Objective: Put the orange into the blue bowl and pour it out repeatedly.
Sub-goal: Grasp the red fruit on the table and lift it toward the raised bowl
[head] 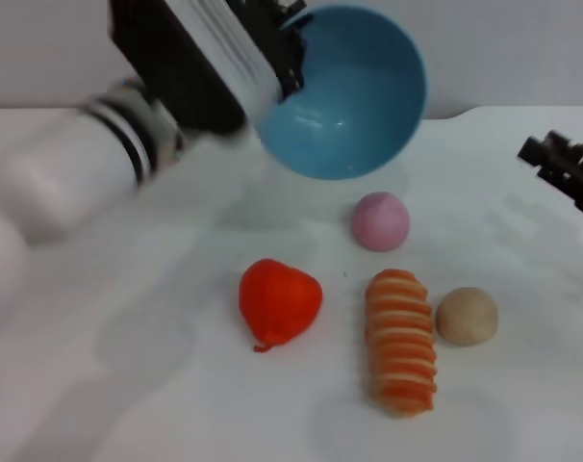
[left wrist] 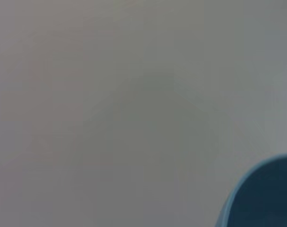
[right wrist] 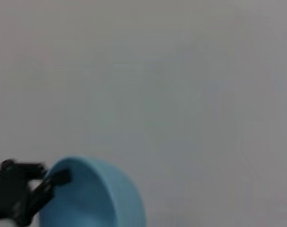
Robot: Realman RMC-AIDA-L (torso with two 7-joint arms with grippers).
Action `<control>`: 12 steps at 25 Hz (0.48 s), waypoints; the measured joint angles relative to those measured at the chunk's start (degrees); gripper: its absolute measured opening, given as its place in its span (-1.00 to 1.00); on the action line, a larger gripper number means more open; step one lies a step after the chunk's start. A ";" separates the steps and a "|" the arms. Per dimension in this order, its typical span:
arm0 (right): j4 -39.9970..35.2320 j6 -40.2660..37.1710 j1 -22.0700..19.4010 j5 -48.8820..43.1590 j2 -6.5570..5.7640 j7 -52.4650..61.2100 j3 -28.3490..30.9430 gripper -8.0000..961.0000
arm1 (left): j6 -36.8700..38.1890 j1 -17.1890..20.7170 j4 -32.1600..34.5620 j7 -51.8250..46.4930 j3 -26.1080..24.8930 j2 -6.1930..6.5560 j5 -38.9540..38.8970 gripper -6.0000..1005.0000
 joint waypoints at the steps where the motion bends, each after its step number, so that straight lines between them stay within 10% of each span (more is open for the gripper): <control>1: -0.52 -0.01 0.43 -1.80 -0.26 2.39 -0.01 0.11 | 4.05 -1.47 -0.63 -3.93 -3.04 0.06 -0.75 -0.99; 8: -5.01 -0.99 8.37 -22.40 -0.63 20.98 -5.83 0.11 | 28.10 -14.35 -10.87 -26.28 -21.35 0.51 3.08 -0.99; 12: -4.40 0.74 14.20 -29.60 0.55 25.30 -10.49 0.11 | 29.56 -16.35 -12.60 -29.22 -22.52 0.36 5.91 -0.99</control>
